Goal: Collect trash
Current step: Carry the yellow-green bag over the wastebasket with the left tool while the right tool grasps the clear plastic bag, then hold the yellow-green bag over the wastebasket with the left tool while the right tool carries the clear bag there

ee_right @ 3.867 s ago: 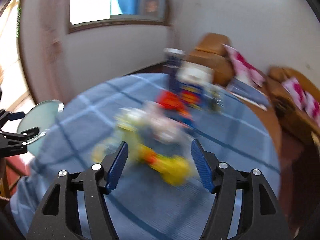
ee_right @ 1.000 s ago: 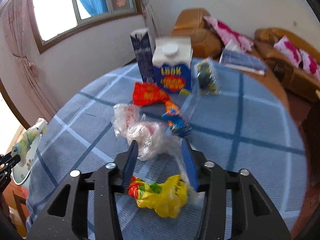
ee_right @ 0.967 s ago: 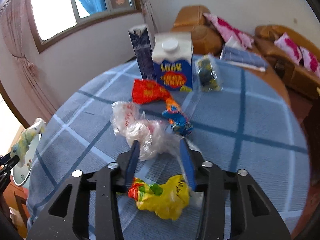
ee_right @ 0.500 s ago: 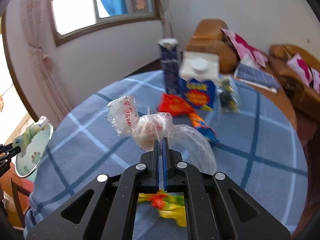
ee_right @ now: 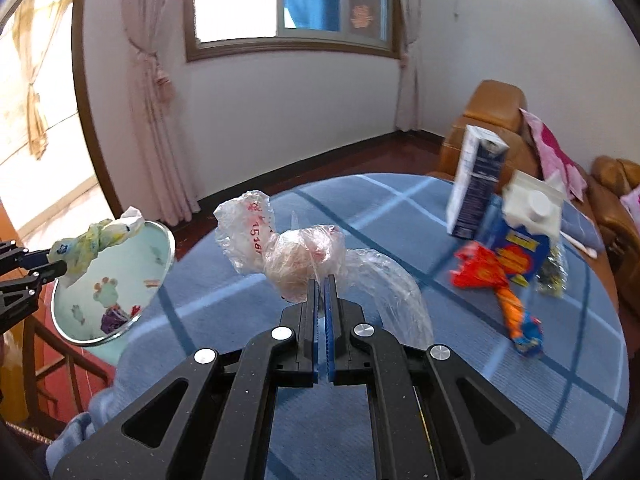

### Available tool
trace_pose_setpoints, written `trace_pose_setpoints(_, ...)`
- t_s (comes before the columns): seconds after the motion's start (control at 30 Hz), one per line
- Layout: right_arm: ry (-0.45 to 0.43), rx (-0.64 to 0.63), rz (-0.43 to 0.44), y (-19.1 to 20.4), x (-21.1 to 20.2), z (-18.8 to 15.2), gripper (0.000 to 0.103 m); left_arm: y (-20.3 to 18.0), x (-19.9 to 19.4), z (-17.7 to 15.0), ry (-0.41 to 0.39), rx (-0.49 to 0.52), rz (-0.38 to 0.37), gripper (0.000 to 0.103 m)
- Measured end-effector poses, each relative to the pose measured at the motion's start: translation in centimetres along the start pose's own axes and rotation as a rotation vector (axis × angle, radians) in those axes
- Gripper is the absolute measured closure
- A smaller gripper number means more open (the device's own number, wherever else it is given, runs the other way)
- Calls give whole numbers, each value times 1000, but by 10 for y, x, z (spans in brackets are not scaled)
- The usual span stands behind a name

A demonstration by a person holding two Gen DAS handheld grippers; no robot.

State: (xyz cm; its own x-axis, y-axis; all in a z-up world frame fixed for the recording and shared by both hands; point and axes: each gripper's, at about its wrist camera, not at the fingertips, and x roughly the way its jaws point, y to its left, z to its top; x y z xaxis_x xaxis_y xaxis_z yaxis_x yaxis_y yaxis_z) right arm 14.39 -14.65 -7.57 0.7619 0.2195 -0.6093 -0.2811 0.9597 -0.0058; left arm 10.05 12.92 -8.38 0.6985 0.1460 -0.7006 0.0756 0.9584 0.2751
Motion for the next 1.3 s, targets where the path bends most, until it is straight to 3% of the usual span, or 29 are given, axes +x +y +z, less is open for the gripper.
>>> trace_pose_setpoints(0.43, 2, -82, 53, 42, 19, 19, 99, 22, -2, -8, 1, -9, 67, 81)
trace_pose_setpoints(1.3, 17, -194, 129, 95, 40, 31, 99, 36, 2, -16, 15, -21, 114, 81)
